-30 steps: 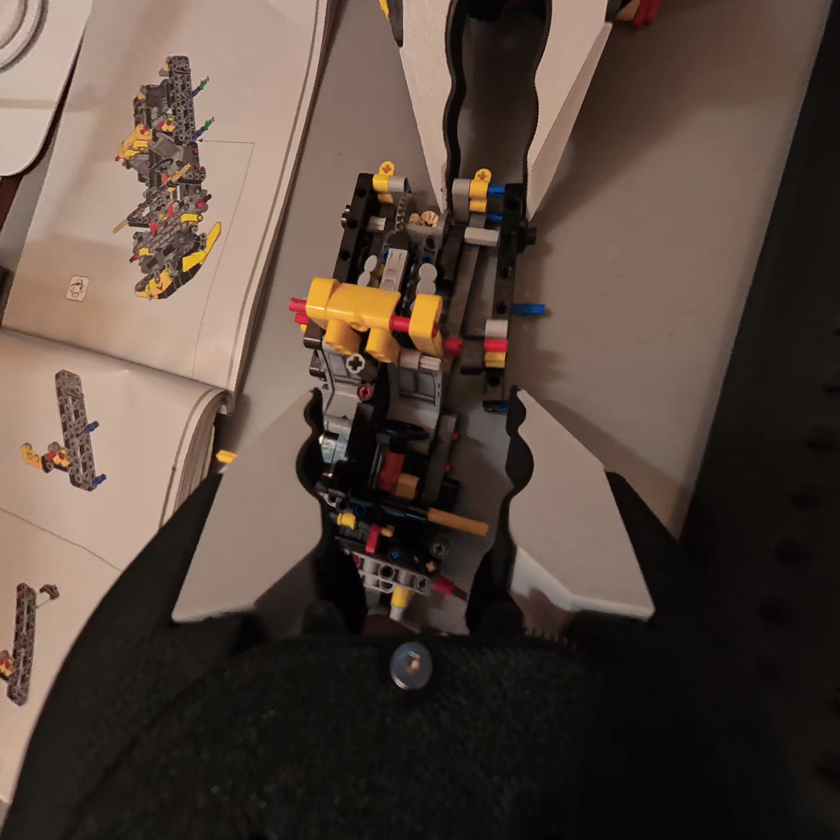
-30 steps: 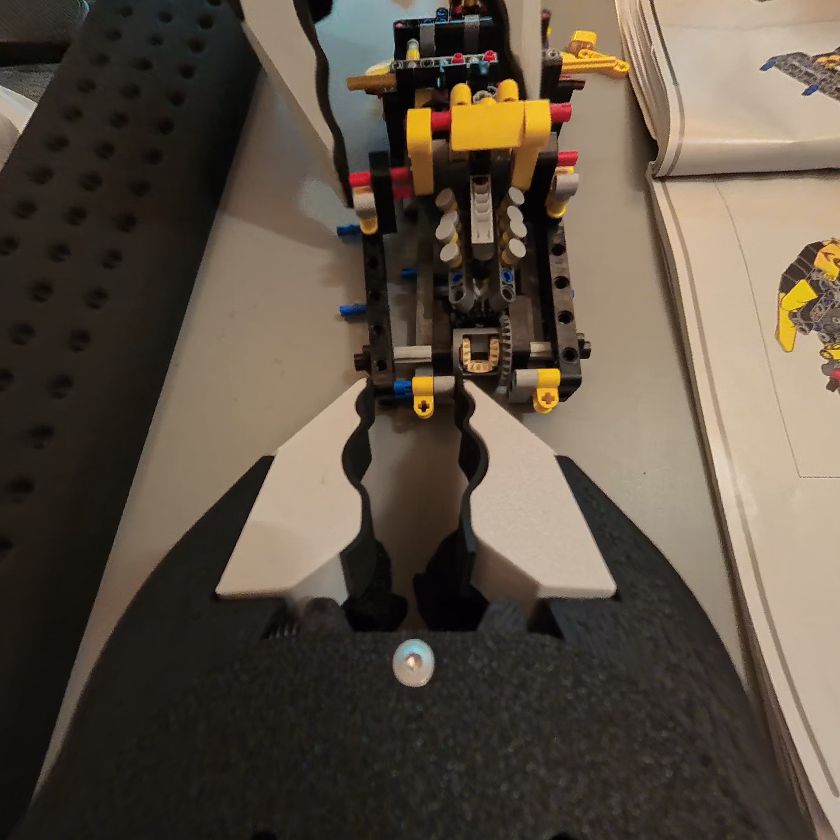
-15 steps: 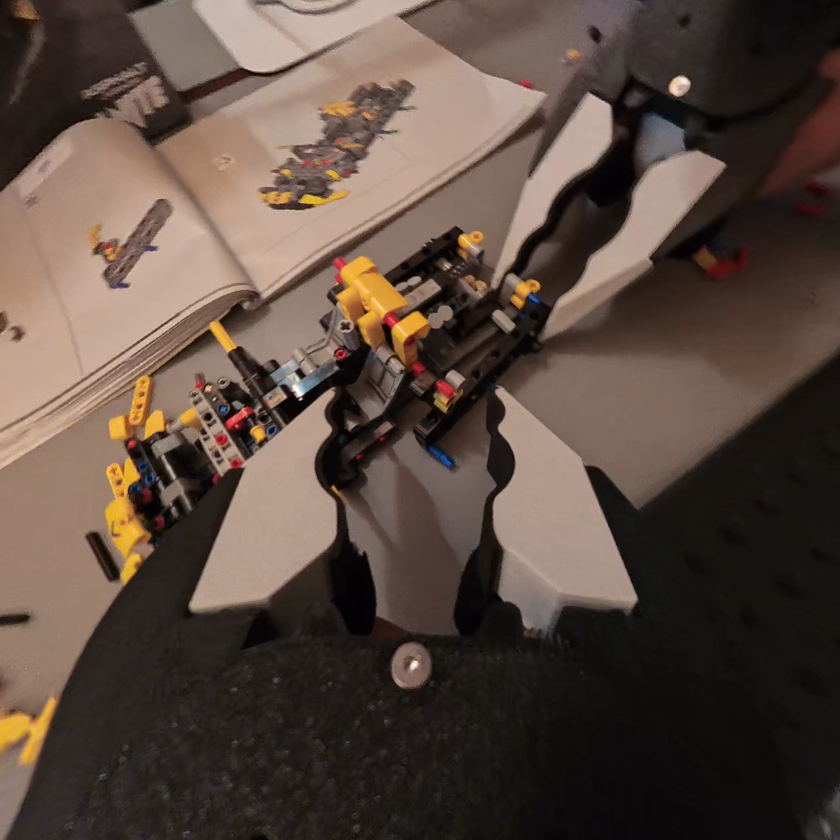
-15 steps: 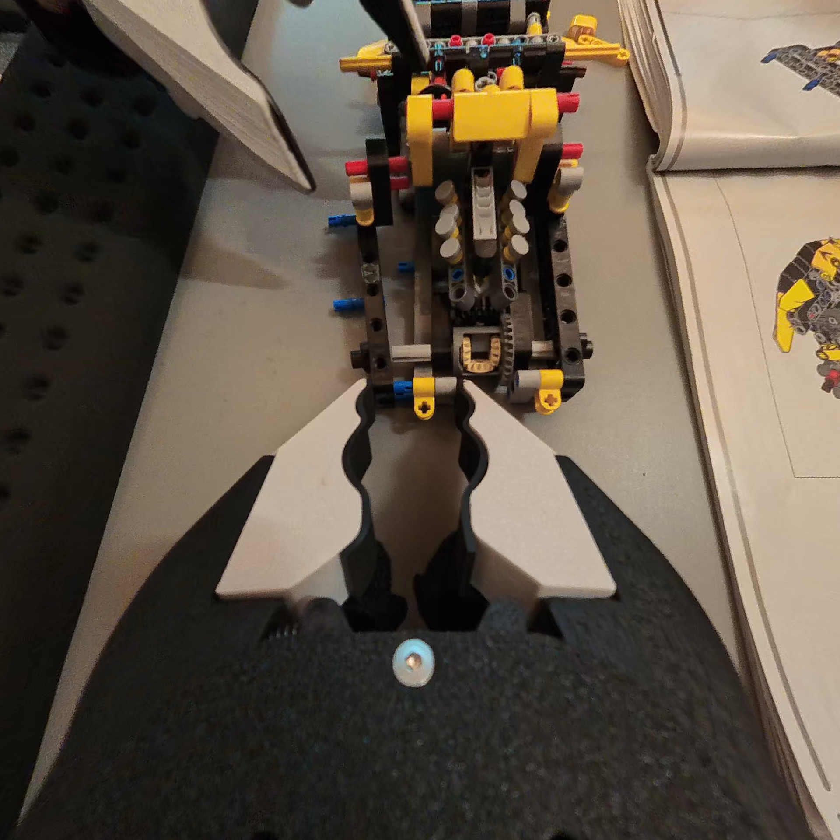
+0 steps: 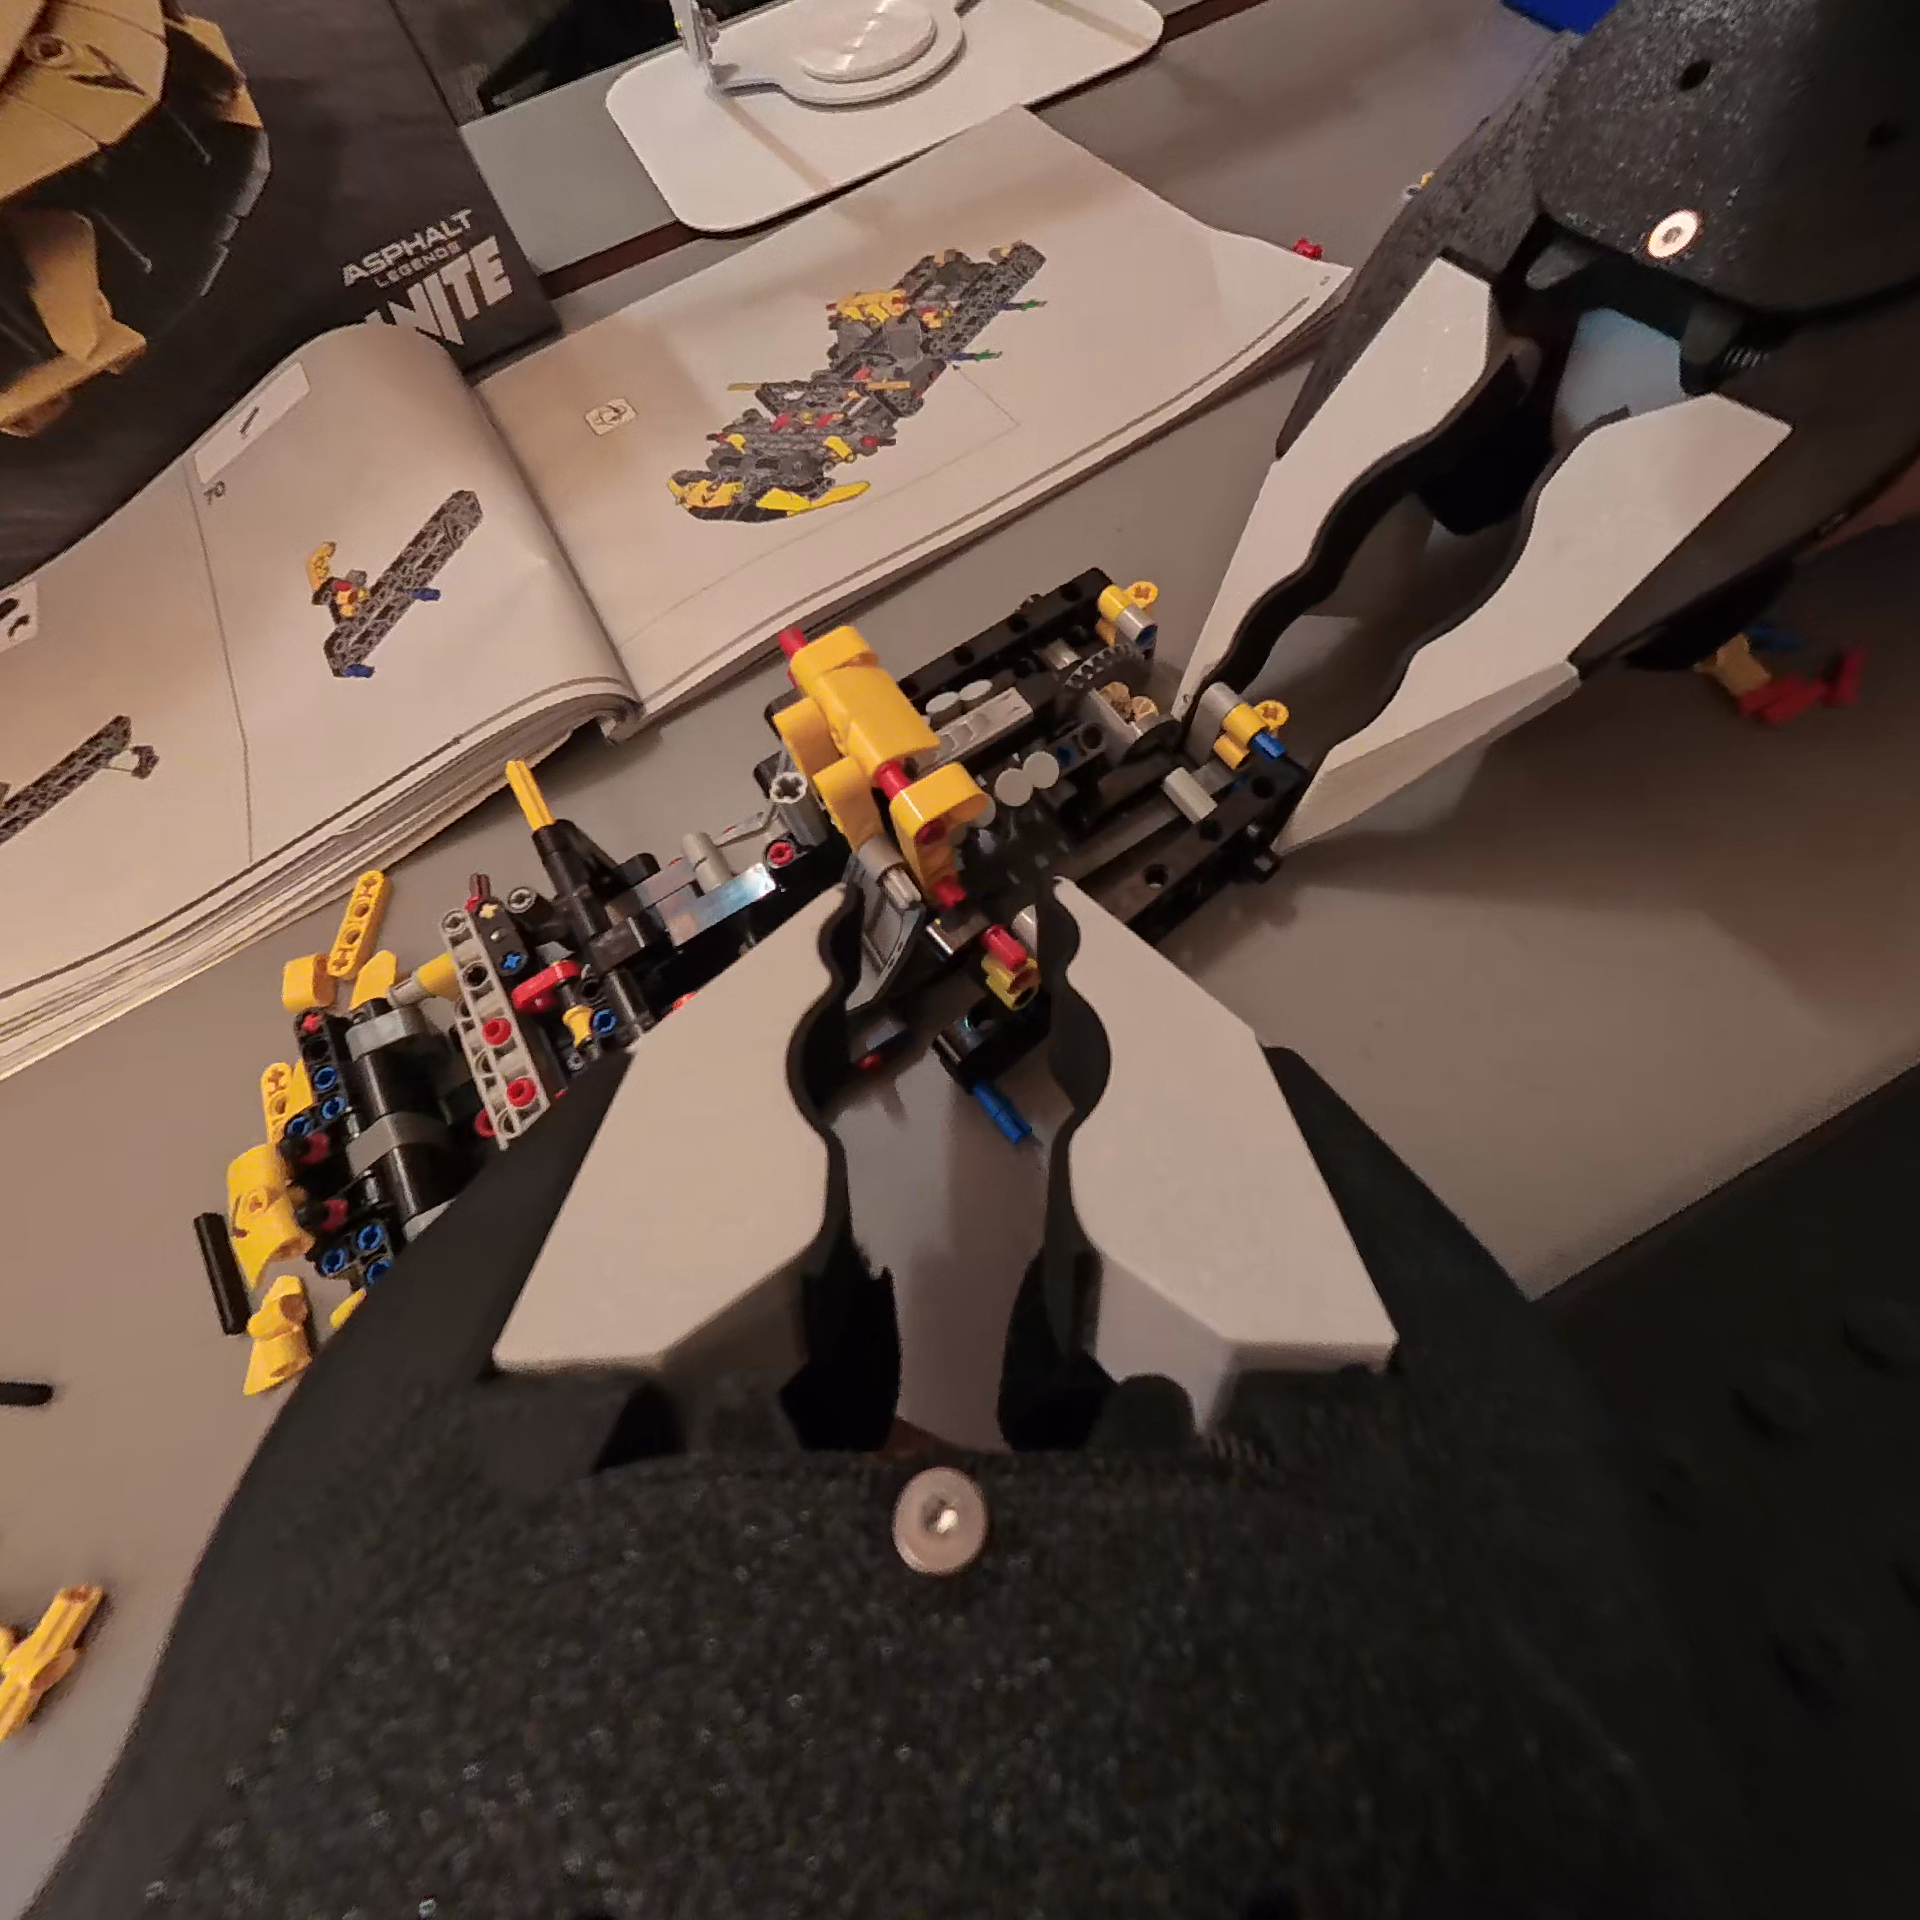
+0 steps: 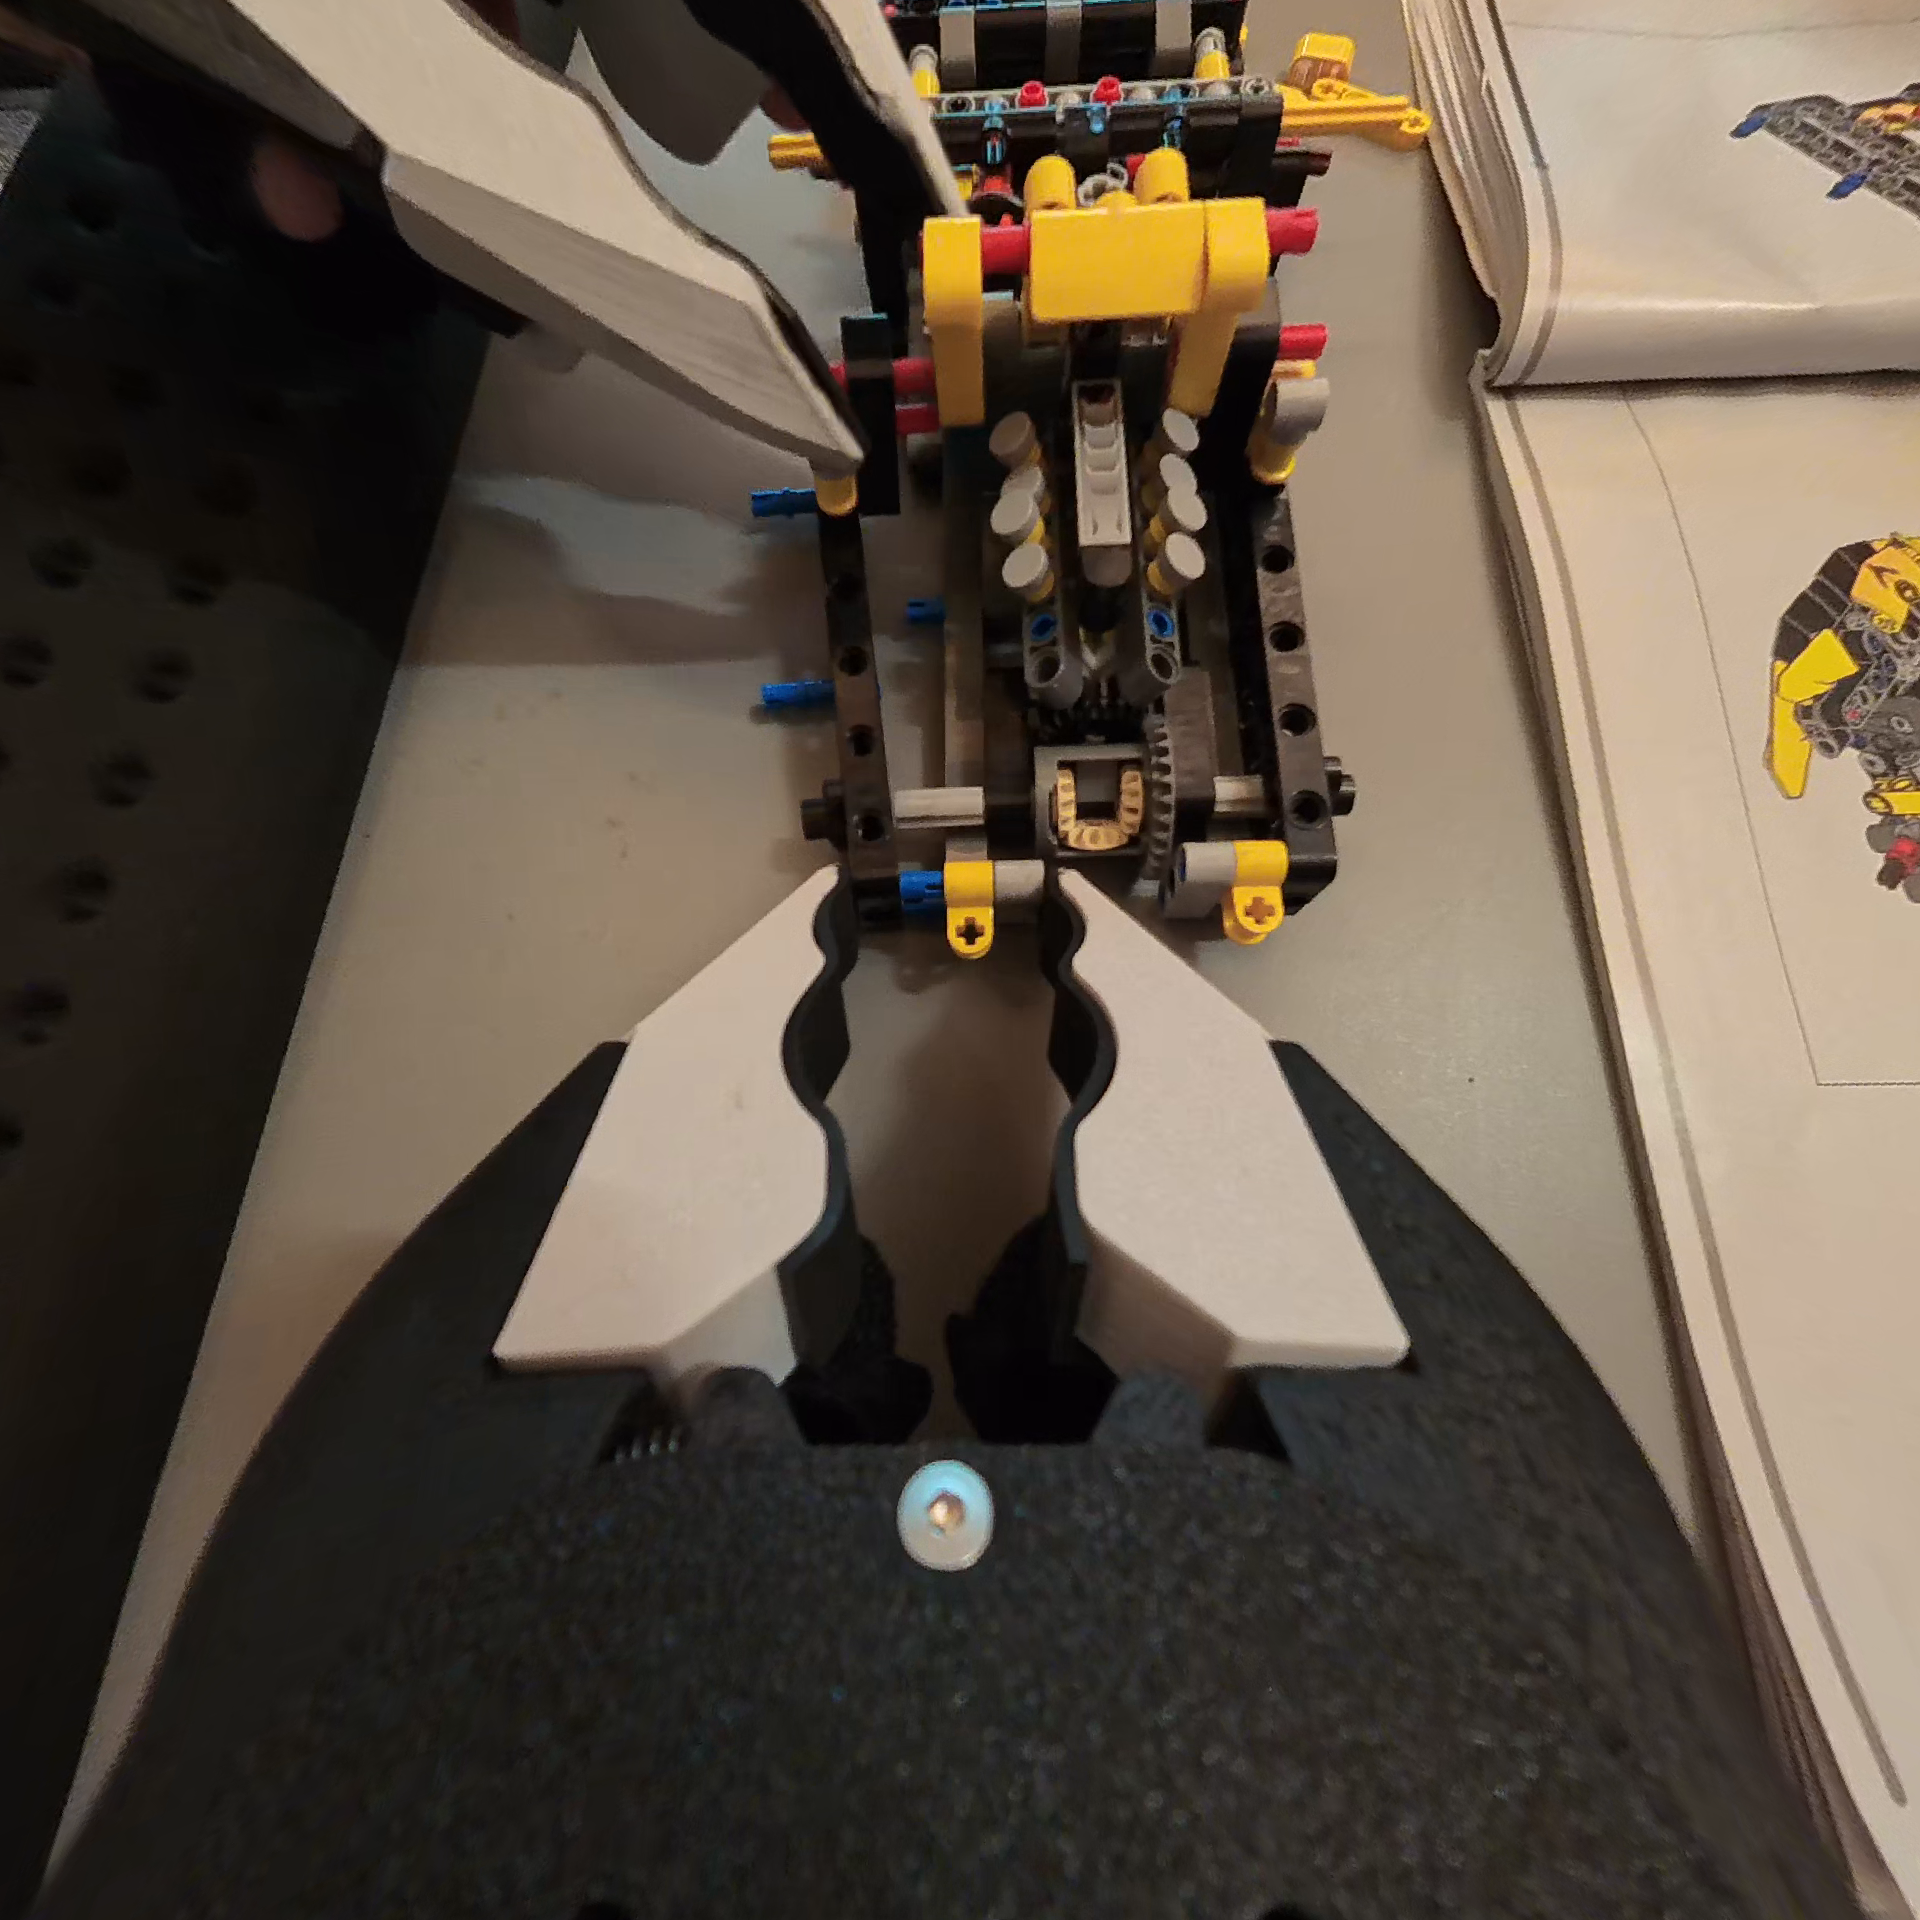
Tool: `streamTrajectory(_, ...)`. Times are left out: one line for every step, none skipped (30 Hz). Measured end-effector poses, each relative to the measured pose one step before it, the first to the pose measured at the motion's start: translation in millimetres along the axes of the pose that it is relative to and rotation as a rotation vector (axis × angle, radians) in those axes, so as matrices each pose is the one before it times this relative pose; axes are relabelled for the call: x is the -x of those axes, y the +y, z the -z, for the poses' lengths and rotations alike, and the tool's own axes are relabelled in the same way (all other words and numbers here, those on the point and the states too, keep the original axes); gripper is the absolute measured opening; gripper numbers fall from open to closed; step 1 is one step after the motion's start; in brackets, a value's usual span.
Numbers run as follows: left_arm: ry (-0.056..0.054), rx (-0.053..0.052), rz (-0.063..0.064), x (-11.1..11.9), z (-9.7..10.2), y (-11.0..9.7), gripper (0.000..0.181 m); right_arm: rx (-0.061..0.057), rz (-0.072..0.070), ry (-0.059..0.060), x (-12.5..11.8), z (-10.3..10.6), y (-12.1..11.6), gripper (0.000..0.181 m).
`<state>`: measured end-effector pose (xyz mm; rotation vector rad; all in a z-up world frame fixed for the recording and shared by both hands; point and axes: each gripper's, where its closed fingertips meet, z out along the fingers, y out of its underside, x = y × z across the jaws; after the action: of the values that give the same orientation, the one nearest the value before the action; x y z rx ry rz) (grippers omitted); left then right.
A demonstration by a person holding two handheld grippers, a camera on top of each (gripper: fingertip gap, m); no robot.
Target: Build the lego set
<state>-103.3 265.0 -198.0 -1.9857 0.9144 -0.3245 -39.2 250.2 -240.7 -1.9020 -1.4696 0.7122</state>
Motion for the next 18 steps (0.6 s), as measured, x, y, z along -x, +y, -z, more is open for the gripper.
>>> streamTrajectory(0.0133,0.0024,0.0098,-1.25,-0.87,0.28,0.031,-0.0002,-0.0010,-0.0011,0.01,0.03,-0.01,0.034)
streamTrajectory(0.0139,0.0022,0.0124,-1.08,-0.89,0.27,0.029,-0.0002,0.0002,0.0000,-0.02,-0.01,-0.03,0.034)
streamTrajectory(0.0089,0.0007,0.0125,-0.10,-0.75,0.23,0.029,-0.0002,0.0007,0.0009,0.01,-0.05,0.08,0.034)
streamTrajectory(0.0103,-0.0004,0.0095,-0.23,-0.58,0.20,0.029,-0.0001,0.0005,0.0007,0.00,0.00,-0.14,0.034)
streamTrajectory(0.0102,-0.0014,0.0069,0.06,-0.34,0.00,0.029,-0.0004,-0.0007,-0.0001,-0.06,0.03,-0.01,0.034)
streamTrajectory(0.0113,-0.0016,0.0070,0.05,-0.16,-0.03,0.029,-0.0005,-0.0019,-0.0012,-0.14,-0.02,0.05,0.034)
streamTrajectory(0.0112,-0.0013,0.0086,0.08,-0.11,0.00,0.029,-0.0006,-0.0034,-0.0018,-0.02,-0.04,-0.12,0.034)
streamTrajectory(0.0084,-0.0003,0.0085,0.48,-0.08,0.20,0.028,0.0004,-0.0044,-0.0035,0.01,-0.22,0.05,0.034)
streamTrajectory(0.0042,0.0004,0.0079,0.84,-0.02,0.28,0.025,0.0010,-0.0034,-0.0039,0.19,-0.08,0.10,0.034)
streamTrajectory(0.0030,-0.0015,0.0043,0.75,0.06,0.02,0.024,-0.0001,-0.0008,-0.0020,0.14,-0.04,-0.05,0.034)
streamTrajectory(-0.0040,-0.0019,0.0017,1.56,0.31,-0.33,0.020,-0.0008,0.0019,-0.0036,0.52,0.12,0.06,0.034)
streamTrajectory(0.0015,-0.0019,-0.0076,0.46,0.05,-0.02,0.018,-0.0013,0.0025,-0.0048,0.82,0.26,0.02,0.035)
streamTrajectory(0.0035,-0.0019,-0.0117,-0.33,0.02,0.07,0.018,-0.0018,0.0002,0.0014,-0.21,0.32,0.01,0.035)
streamTrajectory(0.0035,0.0008,-0.0158,-0.58,0.07,0.10,0.019,-0.0002,-0.0024,-0.0012,0.02,-0.04,0.06,0.034)
streamTrajectory(0.0053,0.0056,-0.0176,-1.13,0.04,0.98,0.022,0.0027,-0.0027,-0.0025,-0.03,-0.23,0.36,0.035)
streamTrajectory(-0.0027,0.0032,-0.0125,-0.41,0.45,0.77,0.025,0.0014,-0.0025,-0.0027,0.01,-0.19,0.02,0.035)
streamTrajectory(-0.0082,0.0012,-0.0103,0.02,1.17,0.45,0.027,0.0003,-0.0017,-0.0020,0.12,-0.15,0.00,0.035)
streamTrajectory(-0.0082,0.0042,-0.0083,-0.19,1.69,0.80,0.029,-0.0001,-0.0001,-0.0001,-0.08,-0.02,-0.03,0.035)
